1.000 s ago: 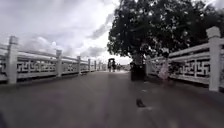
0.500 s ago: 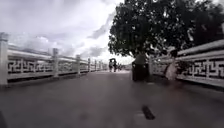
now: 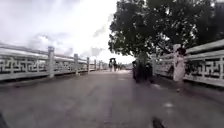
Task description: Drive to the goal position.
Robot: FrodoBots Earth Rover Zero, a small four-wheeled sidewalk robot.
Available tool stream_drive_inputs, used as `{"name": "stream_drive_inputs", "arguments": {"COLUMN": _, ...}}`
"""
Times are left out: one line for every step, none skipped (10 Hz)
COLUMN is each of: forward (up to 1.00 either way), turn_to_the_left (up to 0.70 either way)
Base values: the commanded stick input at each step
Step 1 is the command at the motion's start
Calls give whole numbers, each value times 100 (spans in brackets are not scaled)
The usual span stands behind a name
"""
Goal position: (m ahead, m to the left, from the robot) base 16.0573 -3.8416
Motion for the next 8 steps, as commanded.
{"name": "stream_drive_inputs", "arguments": {"forward": 70, "turn_to_the_left": 0}}
{"name": "stream_drive_inputs", "arguments": {"forward": 70, "turn_to_the_left": 0}}
{"name": "stream_drive_inputs", "arguments": {"forward": 70, "turn_to_the_left": 0}}
{"name": "stream_drive_inputs", "arguments": {"forward": 70, "turn_to_the_left": 0}}
{"name": "stream_drive_inputs", "arguments": {"forward": 70, "turn_to_the_left": 0}}
{"name": "stream_drive_inputs", "arguments": {"forward": 70, "turn_to_the_left": 0}}
{"name": "stream_drive_inputs", "arguments": {"forward": 70, "turn_to_the_left": 0}}
{"name": "stream_drive_inputs", "arguments": {"forward": 70, "turn_to_the_left": 0}}
